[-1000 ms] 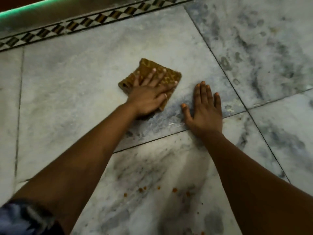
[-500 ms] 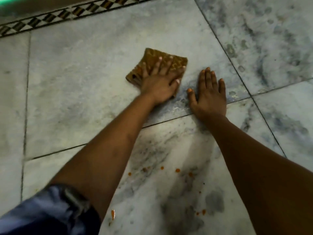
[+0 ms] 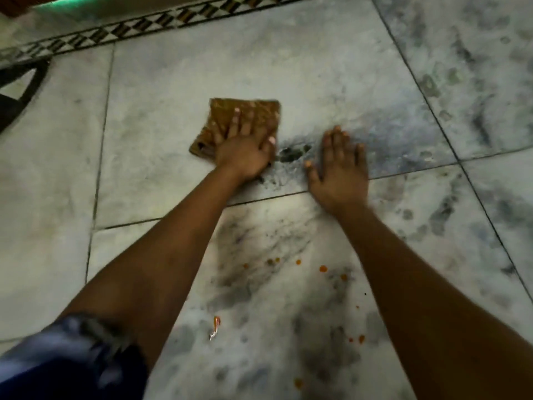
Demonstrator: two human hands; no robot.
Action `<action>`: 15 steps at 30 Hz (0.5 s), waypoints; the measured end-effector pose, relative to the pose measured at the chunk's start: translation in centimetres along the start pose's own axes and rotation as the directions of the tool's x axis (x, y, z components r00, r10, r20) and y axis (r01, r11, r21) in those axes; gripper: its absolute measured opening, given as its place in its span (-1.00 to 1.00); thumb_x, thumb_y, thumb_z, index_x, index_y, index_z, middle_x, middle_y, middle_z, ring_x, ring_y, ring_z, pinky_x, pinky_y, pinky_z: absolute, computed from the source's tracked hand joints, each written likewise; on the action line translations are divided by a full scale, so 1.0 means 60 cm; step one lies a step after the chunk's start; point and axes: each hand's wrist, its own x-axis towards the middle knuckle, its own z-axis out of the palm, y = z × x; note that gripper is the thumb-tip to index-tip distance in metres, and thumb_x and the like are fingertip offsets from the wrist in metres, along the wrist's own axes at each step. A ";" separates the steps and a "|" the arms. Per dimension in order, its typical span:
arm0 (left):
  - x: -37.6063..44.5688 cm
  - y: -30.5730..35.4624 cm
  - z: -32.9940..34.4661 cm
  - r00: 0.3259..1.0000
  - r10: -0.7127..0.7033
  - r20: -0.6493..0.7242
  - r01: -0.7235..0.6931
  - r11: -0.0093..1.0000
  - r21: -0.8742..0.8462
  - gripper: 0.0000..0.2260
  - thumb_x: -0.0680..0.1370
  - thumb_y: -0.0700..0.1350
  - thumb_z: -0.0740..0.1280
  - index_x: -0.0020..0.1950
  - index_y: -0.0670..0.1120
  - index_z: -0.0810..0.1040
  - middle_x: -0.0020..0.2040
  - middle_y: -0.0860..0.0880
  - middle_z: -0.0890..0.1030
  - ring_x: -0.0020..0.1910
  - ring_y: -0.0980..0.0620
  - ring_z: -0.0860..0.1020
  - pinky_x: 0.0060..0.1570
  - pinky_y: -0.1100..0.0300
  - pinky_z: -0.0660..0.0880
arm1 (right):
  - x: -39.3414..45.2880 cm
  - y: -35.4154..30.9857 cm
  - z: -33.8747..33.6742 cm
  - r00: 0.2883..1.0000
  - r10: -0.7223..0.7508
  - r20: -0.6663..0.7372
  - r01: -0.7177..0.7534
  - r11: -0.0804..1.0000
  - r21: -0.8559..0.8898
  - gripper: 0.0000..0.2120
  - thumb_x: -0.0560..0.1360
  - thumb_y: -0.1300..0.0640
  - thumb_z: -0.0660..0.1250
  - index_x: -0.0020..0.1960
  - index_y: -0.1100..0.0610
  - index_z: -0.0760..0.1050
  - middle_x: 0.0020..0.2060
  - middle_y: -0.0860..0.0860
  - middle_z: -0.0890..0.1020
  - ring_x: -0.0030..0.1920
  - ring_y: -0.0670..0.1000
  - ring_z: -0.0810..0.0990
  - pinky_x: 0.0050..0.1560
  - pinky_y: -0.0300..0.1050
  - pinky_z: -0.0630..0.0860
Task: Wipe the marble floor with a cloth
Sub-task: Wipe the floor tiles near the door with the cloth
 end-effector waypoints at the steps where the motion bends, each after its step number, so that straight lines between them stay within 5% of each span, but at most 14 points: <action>1: -0.029 -0.003 0.013 0.996 0.087 -0.032 -0.085 0.995 0.043 -0.55 0.61 0.18 -0.10 0.50 0.26 -0.03 0.56 0.04 -0.14 0.53 -0.05 -0.16 0.41 -0.22 -0.20 | -0.005 -0.012 0.007 1.000 -0.019 0.000 0.019 1.000 -0.013 -0.29 0.49 -0.17 -0.17 0.52 0.20 -0.02 0.52 0.14 0.02 0.52 0.10 -0.03 0.47 0.04 -0.18; 3: -0.103 -0.036 0.029 0.955 0.289 -0.059 -0.284 0.955 0.079 -0.55 0.56 0.22 -0.13 0.47 0.31 -0.06 0.55 0.09 -0.09 0.53 -0.01 -0.10 0.40 -0.16 -0.15 | -0.008 -0.015 0.011 1.000 -0.015 -0.025 0.015 0.999 -0.032 -0.31 0.50 -0.17 -0.14 0.53 0.18 0.00 0.52 0.12 0.04 0.52 0.08 -0.02 0.48 0.04 -0.15; 5: -0.154 -0.095 0.029 0.943 0.326 -0.066 -0.322 0.945 0.059 -0.54 0.54 0.25 -0.13 0.45 0.31 -0.04 0.55 0.12 -0.01 0.52 0.02 -0.04 0.40 -0.12 -0.08 | -0.005 -0.011 0.012 1.000 -0.014 -0.026 0.013 0.999 -0.037 -0.31 0.51 -0.17 -0.13 0.53 0.18 -0.02 0.53 0.11 0.02 0.52 0.07 -0.03 0.48 0.04 -0.15; 11: -0.031 -0.150 -0.003 0.986 -0.136 -0.095 0.134 0.990 -0.031 -0.51 0.59 0.23 -0.06 0.51 0.22 -0.01 0.56 0.05 -0.04 0.53 -0.03 -0.11 0.42 -0.22 -0.13 | -0.008 -0.010 0.010 0.999 -0.006 -0.035 0.005 0.999 -0.033 -0.31 0.51 -0.18 -0.13 0.53 0.17 -0.03 0.53 0.10 0.01 0.52 0.06 -0.05 0.48 0.02 -0.17; 15: 0.034 -0.051 -0.014 0.993 -0.104 -0.055 0.102 0.994 -0.034 -0.53 0.62 0.17 -0.07 0.52 0.17 -0.03 0.56 0.00 -0.09 0.53 -0.04 -0.14 0.42 -0.22 -0.19 | -0.008 -0.009 0.008 0.999 -0.005 -0.045 0.004 1.000 -0.027 -0.31 0.52 -0.18 -0.12 0.53 0.17 -0.02 0.53 0.11 0.02 0.52 0.06 -0.03 0.49 0.04 -0.15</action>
